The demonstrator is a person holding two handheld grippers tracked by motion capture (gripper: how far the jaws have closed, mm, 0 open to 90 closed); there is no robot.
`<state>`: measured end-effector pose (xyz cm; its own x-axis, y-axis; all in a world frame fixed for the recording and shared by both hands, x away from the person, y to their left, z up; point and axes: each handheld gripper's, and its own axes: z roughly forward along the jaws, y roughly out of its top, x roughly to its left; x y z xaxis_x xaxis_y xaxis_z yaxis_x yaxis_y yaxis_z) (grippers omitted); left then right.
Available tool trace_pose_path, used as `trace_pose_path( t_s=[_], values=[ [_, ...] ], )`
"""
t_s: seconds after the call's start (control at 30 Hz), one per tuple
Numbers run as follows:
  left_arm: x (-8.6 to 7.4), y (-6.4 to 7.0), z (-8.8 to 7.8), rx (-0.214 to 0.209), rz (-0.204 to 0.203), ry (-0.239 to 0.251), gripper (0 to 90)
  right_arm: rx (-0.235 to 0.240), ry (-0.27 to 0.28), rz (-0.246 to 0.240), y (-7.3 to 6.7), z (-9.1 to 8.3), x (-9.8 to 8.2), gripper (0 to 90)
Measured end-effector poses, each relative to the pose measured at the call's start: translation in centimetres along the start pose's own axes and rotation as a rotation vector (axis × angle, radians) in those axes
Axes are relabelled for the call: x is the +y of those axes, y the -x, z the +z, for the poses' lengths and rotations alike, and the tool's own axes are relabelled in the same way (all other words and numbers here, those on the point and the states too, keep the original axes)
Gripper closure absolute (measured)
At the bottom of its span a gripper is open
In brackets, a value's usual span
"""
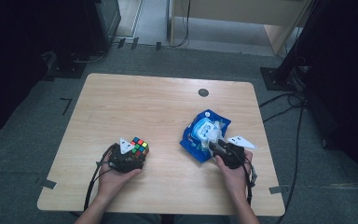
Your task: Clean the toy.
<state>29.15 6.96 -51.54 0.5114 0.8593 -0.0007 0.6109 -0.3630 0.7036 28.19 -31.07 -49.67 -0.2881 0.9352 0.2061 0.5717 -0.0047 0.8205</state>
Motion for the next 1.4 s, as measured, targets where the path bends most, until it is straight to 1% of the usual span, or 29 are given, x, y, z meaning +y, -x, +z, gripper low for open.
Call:
trace_pose_path(
  t_s=[0.03, 0.07, 0.1, 0.17, 0.27, 0.37, 0.43, 0.47, 0.5, 0.57, 0.6, 0.63, 0.67, 0.73, 0.83, 0.87, 0.9, 0.97, 1.03, 1.07, 1.1, 1.17, 1.2, 1.23, 1.27, 1.3, 1.33, 1.37, 1.4],
  values=[
    [0.0, 0.0, 0.0, 0.010, -0.001, 0.001, 27.0, 0.004, -0.007, -0.002, -0.1, 0.1, 0.0, 68.0],
    [0.1, 0.0, 0.0, 0.018, -0.001, 0.007, 31.6, -0.002, -0.004, -0.008, -0.2, 0.1, -0.1, 74.8],
    [0.1, 0.0, 0.0, 0.021, -0.006, 0.009, 33.6, 0.000, -0.001, -0.013, -0.3, 0.0, -0.1, 82.1],
    [0.1, 0.0, 0.1, 0.020, 0.004, 0.012, 33.8, 0.001, 0.017, -0.024, -0.5, -0.3, 0.1, 88.1],
    [0.2, 0.1, 0.0, 0.000, 0.028, 0.020, 34.1, 0.012, 0.053, -0.050, -1.1, -1.1, 0.5, 89.9],
    [0.5, 0.4, -0.3, -0.042, 0.045, 0.050, 34.1, 0.035, 0.089, -0.089, -2.0, -2.2, 1.3, 90.0],
    [0.9, 0.7, -0.6, -0.061, 0.071, 0.065, 34.2, 0.056, 0.119, -0.108, -2.8, -3.0, 1.9, 90.0],
    [1.2, 1.0, -0.8, -0.069, 0.088, 0.073, 34.1, 0.076, 0.134, -0.110, -3.2, -3.4, 2.3, 90.0],
    [1.5, 1.2, -1.1, -0.084, 0.096, 0.086, 34.1, 0.101, 0.147, -0.117, -3.7, -3.7, 2.7, 90.0],
    [2.3, 1.7, -1.5, -0.112, 0.114, 0.097, 34.1, 0.154, 0.170, -0.143, -5.0, -4.2, 3.4, 90.0],
    [2.3, 1.7, -1.5, -0.112, 0.114, 0.097, 34.1, 0.176, 0.173, -0.159, -5.8, -4.4, 3.8, 90.0],
    [3.1, 2.3, -1.8, -0.124, 0.144, 0.110, 34.1, 0.200, 0.176, -0.179, -6.6, -4.4, 4.2, 90.0],
    [3.4, 2.6, -1.9, -0.125, 0.154, 0.115, 34.1, 0.219, 0.181, -0.194, -7.4, -4.5, 4.6, 90.0],
    [3.9, 3.1, -2.1, -0.138, 0.160, 0.126, 34.1, 0.247, 0.204, -0.216, -8.9, -4.6, 5.3, 90.0],
    [4.1, 3.7, -2.2, -0.184, 0.169, 0.129, 34.1, 0.307, 0.213, -0.231, -10.9, -4.5, 6.3, 90.0],
    [4.1, 3.7, -2.2, -0.184, 0.169, 0.129, 34.1, 0.328, 0.212, -0.240, -11.6, -4.4, 6.5, 90.0],
    [4.0, 4.3, -2.0, -0.194, 0.197, 0.115, 34.1, 0.351, 0.217, -0.253, -12.4, -4.3, 6.7, 90.0],
    [3.8, 4.9, -1.8, -0.205, 0.220, 0.105, 34.1, 0.392, 0.225, -0.268, -13.5, -4.0, 6.8, 90.0],
    [3.7, 5.3, -1.8, -0.235, 0.212, 0.112, 34.1, 0.403, 0.208, -0.284, -14.5, -3.2, 6.3, 89.8],
    [3.7, 5.4, -1.9, -0.249, 0.208, 0.117, 34.1, 0.415, 0.185, -0.280, -14.9, -2.6, 5.9, 89.8],
    [3.7, 5.5, -2.0, -0.258, 0.213, 0.121, 34.1, 0.420, 0.157, -0.288, -15.2, -2.0, 5.3, 89.7],
    [3.8, 5.7, -2.3, -0.260, 0.219, 0.135, 34.1, 0.428, 0.098, -0.291, -15.7, -0.7, 3.9, 89.3],
    [3.8, 5.8, -2.4, -0.267, 0.217, 0.141, 34.1, 0.433, 0.080, -0.294, -15.8, -0.3, 3.6, 89.0],
    [3.8, 5.8, -2.4, -0.267, 0.217, 0.141, 34.1, 0.437, 0.059, -0.310, -16.0, 0.0, 3.2, 88.2],
    [3.7, 5.8, -2.4, -0.265, 0.227, 0.131, 34.1, 0.441, 0.064, -0.324, -16.1, 0.1, 3.0, 86.8],
    [3.7, 5.8, -2.4, -0.265, 0.227, 0.131, 34.1, 0.442, 0.058, -0.331, -16.1, 0.1, 3.0, 82.7],
    [3.6, 5.6, -2.4, -0.272, 0.224, 0.133, 34.1, 0.453, 0.051, -0.326, -16.1, 0.0, 3.1, 72.6],
    [3.6, 5.5, -2.3, -0.269, 0.222, 0.131, 34.1, 0.446, 0.057, -0.325, -16.0, -0.1, 3.2, 66.3],
    [3.5, 5.4, -2.2, -0.268, 0.215, 0.128, 34.1, 0.427, 0.073, -0.330, -15.9, -0.4, 3.2, 63.6]
  ],
)
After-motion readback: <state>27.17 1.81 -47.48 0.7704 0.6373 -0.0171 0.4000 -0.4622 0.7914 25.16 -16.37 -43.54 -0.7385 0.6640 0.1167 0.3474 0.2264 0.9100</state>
